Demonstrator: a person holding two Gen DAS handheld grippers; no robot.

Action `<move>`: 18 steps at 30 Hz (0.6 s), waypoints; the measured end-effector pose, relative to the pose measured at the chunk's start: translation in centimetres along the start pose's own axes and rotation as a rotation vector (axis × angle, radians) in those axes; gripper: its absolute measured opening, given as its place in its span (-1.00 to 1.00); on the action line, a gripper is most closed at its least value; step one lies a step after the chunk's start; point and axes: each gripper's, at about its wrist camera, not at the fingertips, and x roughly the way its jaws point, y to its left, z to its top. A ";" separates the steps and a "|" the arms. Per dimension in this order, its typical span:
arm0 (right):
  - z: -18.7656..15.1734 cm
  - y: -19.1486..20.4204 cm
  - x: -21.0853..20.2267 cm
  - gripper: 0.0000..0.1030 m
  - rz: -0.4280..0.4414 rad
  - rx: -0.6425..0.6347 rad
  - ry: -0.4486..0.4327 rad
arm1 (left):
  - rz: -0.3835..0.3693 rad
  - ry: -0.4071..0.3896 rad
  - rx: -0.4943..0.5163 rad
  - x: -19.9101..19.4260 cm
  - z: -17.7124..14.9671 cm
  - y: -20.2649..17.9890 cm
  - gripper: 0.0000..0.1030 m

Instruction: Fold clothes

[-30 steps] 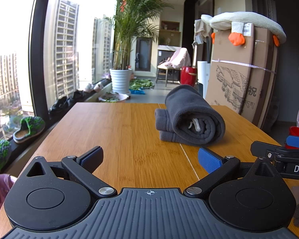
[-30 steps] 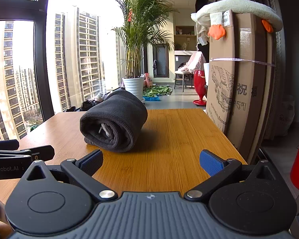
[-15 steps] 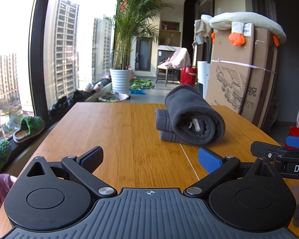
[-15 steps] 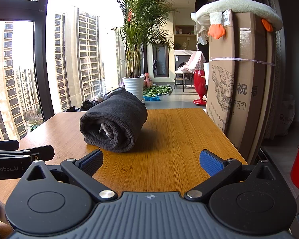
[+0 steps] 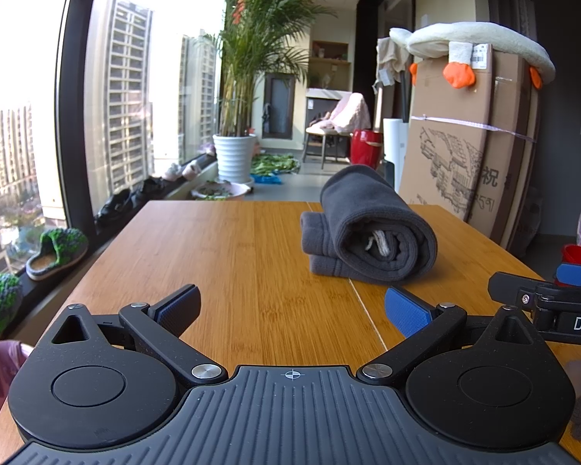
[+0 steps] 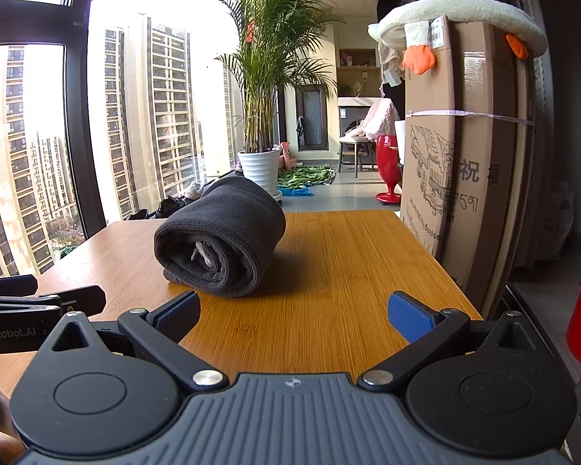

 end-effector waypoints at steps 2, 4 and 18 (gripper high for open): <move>0.0 0.0 0.0 1.00 0.000 0.002 0.001 | 0.001 -0.002 0.003 0.0 0.0 0.0 1.00; 0.0 0.0 0.0 1.00 0.000 0.002 0.001 | 0.001 -0.001 0.004 0.0 0.0 0.0 1.00; 0.1 -0.1 -0.3 1.00 0.001 0.003 0.001 | 0.010 -0.002 0.008 0.0 0.0 -0.2 1.00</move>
